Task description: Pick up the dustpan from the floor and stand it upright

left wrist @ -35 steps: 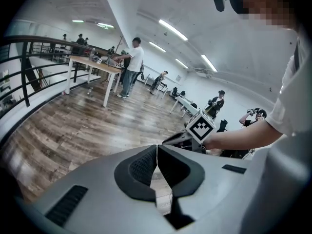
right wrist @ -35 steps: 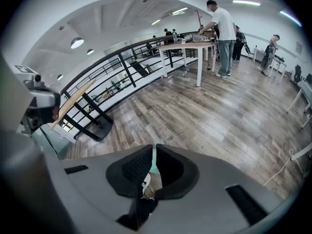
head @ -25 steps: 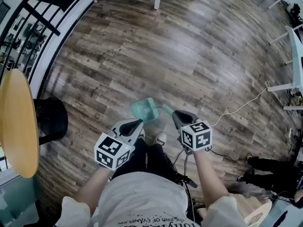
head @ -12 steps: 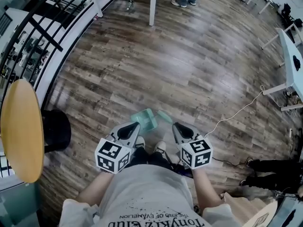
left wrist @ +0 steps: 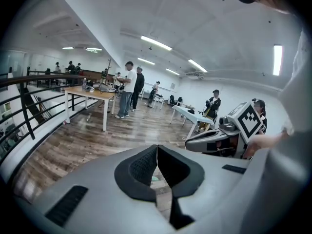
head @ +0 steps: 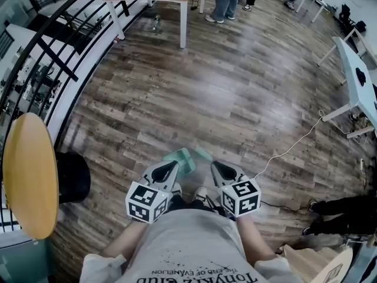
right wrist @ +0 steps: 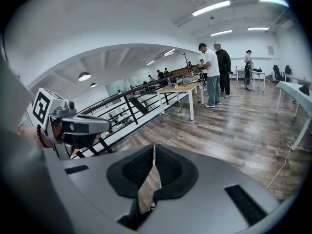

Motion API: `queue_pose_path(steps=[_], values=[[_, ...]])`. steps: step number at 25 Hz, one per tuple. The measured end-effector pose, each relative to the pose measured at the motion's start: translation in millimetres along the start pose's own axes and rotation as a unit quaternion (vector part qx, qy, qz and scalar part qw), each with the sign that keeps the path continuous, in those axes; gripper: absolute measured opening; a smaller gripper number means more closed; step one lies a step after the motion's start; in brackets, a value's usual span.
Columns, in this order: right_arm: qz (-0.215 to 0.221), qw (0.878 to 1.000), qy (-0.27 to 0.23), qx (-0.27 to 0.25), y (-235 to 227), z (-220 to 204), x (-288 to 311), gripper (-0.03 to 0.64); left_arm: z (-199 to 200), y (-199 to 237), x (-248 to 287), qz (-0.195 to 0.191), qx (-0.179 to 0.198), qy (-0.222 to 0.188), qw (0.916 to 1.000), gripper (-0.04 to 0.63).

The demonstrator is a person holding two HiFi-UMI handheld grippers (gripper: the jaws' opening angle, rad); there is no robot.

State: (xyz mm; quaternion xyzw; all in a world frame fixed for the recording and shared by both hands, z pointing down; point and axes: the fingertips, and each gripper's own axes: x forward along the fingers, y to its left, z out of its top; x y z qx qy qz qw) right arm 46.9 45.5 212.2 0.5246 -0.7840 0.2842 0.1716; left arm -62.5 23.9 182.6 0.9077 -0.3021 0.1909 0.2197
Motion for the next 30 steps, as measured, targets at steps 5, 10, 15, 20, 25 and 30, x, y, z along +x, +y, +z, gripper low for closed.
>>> queue_pose_path(steps=[5,10,15,20,25,30], values=[[0.008,1.000,0.002,-0.003,5,-1,-3,0.026,1,-5,-3,0.001,0.000,-0.002,1.0000,0.025],[0.007,1.000,0.005,-0.009,8,-4,-3,0.026,-2,-9,-5,-0.002,0.000,-0.004,1.0000,0.025],[0.008,1.000,0.006,-0.002,9,-8,-5,0.026,-4,-12,-5,-0.003,-0.003,-0.004,1.0000,0.025],[0.009,1.000,0.009,-0.002,13,-14,-4,0.025,-10,-12,-5,-0.005,-0.007,-0.003,1.0000,0.025],[0.011,1.000,0.006,-0.008,15,-17,-6,0.026,-14,-14,-9,-0.002,-0.006,-0.006,1.0000,0.025],[0.006,1.000,-0.001,-0.018,5,-6,-10,0.026,-4,-12,-6,0.004,-0.004,-0.015,0.9999,0.025]])
